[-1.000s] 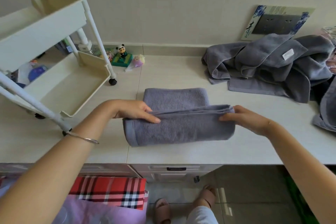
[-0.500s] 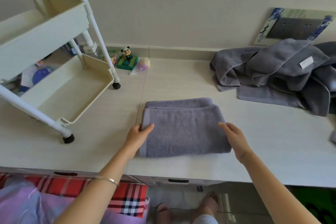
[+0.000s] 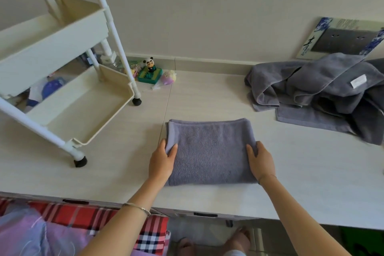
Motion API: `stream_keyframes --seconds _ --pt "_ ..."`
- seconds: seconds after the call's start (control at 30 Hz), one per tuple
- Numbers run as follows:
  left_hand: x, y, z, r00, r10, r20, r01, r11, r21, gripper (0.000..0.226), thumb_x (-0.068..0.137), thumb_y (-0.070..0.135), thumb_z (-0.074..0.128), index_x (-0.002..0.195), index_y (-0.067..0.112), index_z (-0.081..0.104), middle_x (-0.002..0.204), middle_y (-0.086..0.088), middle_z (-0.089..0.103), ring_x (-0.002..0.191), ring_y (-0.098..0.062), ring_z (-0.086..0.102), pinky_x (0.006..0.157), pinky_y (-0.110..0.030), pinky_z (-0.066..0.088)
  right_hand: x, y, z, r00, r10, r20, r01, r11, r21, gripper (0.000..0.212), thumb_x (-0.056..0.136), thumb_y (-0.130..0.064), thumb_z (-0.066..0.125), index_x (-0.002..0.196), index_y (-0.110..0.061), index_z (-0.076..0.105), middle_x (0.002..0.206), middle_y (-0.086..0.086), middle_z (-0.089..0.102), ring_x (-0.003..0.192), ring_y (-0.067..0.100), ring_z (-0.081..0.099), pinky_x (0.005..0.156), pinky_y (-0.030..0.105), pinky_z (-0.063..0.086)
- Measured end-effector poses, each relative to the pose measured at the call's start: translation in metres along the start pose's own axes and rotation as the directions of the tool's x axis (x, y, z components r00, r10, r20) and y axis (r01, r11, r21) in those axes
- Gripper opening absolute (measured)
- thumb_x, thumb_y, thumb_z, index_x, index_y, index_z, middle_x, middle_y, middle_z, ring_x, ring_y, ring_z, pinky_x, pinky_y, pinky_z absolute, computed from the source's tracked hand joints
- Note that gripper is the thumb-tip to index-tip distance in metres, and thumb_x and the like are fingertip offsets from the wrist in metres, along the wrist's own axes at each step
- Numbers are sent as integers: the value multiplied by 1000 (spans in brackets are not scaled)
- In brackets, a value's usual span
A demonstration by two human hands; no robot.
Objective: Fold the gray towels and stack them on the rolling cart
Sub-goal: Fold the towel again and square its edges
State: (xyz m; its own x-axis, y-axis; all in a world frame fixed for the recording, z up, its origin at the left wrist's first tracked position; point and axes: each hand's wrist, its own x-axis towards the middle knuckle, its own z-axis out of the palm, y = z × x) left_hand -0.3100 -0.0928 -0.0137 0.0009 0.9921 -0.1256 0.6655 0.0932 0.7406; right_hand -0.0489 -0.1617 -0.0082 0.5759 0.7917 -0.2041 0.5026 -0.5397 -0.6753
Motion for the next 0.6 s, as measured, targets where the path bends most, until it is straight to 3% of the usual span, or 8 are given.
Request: stream_keyframes --seconds 0.07,0.13,0.2,0.23,0.3,0.4,0.47,0.6 --pt "0 5 -1 999 -46 22 45 997 68 42 95 41 48 118 7 44 95 -14 65 77 -31 61 59 -34 41 -1 2 -1 1000 -8 6 8 1000 7 24 98 -26 43 83 -7 41 70 3 51 70 31 51 60 34 37" --pt "0 11 -1 998 -55 13 51 981 185 65 94 49 44 140 7 25 123 -18 57 104 -34 59 74 -38 45 -3 0 -2 1000 -10 -16 10 999 -41 18 96 -23 45 89 -8 41 79 6 53 74 32 51 62 35 39" --pt "0 17 2 986 155 -63 -126 935 331 74 95 54 37 149 8 16 145 -16 37 128 -33 42 99 -43 38 -4 -7 -2 986 -88 -140 64 984 -165 16 91 -15 50 104 -7 45 104 11 52 87 31 51 72 38 41" --pt "1 19 5 958 282 -48 -239 881 408 73 94 55 31 150 10 18 150 -14 32 135 -33 34 108 -45 28 -4 -13 0 970 -160 -185 117 968 -221 28 87 -9 52 115 -8 47 116 12 49 98 31 49 81 40 40" --pt "3 25 16 904 424 50 -392 778 491 71 94 56 19 149 12 22 154 -11 27 141 -34 26 115 -46 7 -2 -31 11 922 -351 -163 293 908 -298 44 85 -6 52 129 -11 50 134 12 45 117 33 45 95 42 36" --pt "-4 27 35 883 404 239 -466 705 534 72 93 60 2 150 17 15 157 -4 16 145 -30 17 115 -48 -4 -5 -41 35 860 -503 83 498 795 -345 52 91 -39 32 136 -21 49 149 9 36 138 30 31 113 44 23" --pt "-6 18 42 892 338 300 -451 713 538 73 85 63 -4 150 30 3 159 2 0 147 -24 0 115 -47 -12 -8 -27 45 846 -475 245 534 754 -383 68 86 -59 9 147 -33 27 157 -3 16 146 20 10 119 36 2" --pt "-2 4 41 899 330 287 -437 723 535 74 83 69 -3 150 37 3 159 5 -3 147 -18 -8 117 -42 -12 -2 4 35 864 -440 244 503 739 -448 77 81 -72 -11 148 -37 6 158 -9 7 146 13 3 117 27 -6"
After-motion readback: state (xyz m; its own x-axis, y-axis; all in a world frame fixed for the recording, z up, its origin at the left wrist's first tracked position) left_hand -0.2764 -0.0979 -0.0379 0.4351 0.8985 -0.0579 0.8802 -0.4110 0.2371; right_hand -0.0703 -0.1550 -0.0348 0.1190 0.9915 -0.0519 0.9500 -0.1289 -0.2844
